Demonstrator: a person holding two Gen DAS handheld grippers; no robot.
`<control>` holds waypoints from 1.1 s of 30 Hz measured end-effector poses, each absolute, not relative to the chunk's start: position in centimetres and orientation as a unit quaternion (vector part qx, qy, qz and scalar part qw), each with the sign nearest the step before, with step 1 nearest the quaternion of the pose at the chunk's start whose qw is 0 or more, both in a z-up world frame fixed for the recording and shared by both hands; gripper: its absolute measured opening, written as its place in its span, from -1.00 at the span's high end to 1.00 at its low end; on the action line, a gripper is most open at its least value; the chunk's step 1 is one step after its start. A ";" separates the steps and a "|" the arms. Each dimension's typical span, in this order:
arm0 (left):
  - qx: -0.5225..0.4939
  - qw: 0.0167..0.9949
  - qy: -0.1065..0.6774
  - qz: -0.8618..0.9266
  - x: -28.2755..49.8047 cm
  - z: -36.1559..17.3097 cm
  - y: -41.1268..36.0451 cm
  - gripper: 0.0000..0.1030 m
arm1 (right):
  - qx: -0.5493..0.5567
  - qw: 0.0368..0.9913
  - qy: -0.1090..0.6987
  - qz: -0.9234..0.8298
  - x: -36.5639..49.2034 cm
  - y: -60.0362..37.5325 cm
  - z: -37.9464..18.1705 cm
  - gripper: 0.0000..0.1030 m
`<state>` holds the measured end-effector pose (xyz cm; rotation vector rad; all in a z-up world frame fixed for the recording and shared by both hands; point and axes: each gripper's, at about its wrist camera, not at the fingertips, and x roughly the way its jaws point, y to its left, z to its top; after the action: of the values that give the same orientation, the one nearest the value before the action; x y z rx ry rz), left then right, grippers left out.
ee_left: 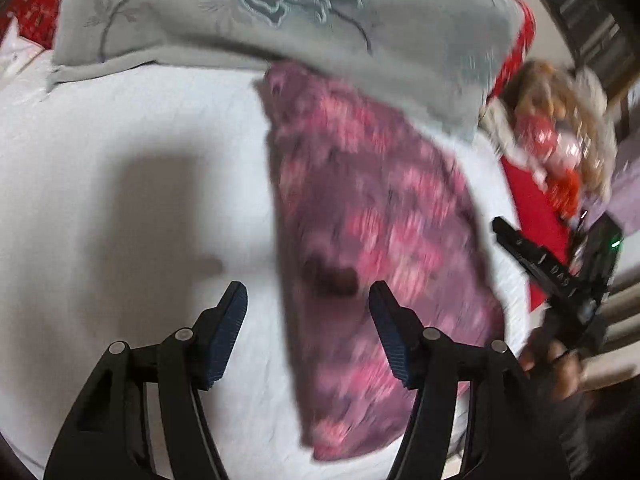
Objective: Fold small clothes
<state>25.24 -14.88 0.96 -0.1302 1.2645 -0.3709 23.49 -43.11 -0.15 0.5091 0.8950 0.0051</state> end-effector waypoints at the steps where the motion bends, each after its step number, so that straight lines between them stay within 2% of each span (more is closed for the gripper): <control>1: -0.064 0.788 0.589 -0.169 26.5 0.9 -15.2 -0.22 | 0.267 0.865 0.425 0.009 24.8 -43.7 -0.2 -0.10; 6: -0.075 0.767 0.614 -0.171 30.5 -0.8 -17.0 -0.22 | 0.301 0.832 0.466 -0.008 30.2 -43.7 -3.3 -0.09; 7: -0.076 0.767 0.613 -0.171 30.7 -1.0 -17.2 -0.22 | 0.305 0.827 0.472 0.000 30.7 -43.5 -3.6 0.25; 8: -0.076 0.770 0.610 -0.170 31.0 -1.1 -17.4 -0.22 | 0.295 0.830 0.473 0.021 31.5 -42.9 -3.5 0.75; 12: -0.087 0.775 0.608 -0.148 32.3 -3.5 -17.8 -0.26 | 0.259 0.875 0.407 0.022 30.9 -42.6 -1.2 0.79; 14: -0.086 0.783 0.598 -0.144 32.5 -4.0 -18.1 -0.29 | 0.274 0.861 0.428 -0.001 31.3 -43.5 -3.2 0.78; 16: -0.068 0.790 0.592 -0.144 32.3 -3.5 -18.5 -0.29 | 0.278 0.844 0.458 -0.003 31.7 -43.6 -5.1 0.70; 17: -0.059 0.793 0.589 -0.146 31.8 -3.2 -18.4 -0.29 | 0.288 0.846 0.447 -0.012 31.3 -44.0 -4.6 0.51; 24: -0.092 0.814 0.555 -0.147 24.9 -1.5 -14.7 -0.31 | 0.265 0.880 0.389 0.061 26.0 -42.3 0.0 0.44; 26: -0.080 0.818 0.551 -0.145 23.7 -2.4 -14.9 -0.41 | 0.253 0.878 0.399 0.074 25.0 -41.4 -0.7 0.42; 28: -0.055 0.827 0.542 -0.142 23.5 -2.9 -15.1 -0.47 | 0.216 0.858 0.461 0.068 25.2 -40.1 -3.3 0.47; 30: -0.034 0.839 0.523 -0.147 23.2 -2.7 -15.5 -0.46 | 0.201 0.871 0.444 0.058 24.7 -39.8 -2.9 0.44; 33: -0.057 0.836 0.521 -0.162 24.2 -2.1 -15.2 -0.45 | 0.212 0.865 0.453 0.037 25.2 -40.1 -1.5 0.41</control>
<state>24.22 -15.21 -2.07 -0.1209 1.1041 -0.3440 25.19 -40.14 -1.52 0.4445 0.9482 0.0780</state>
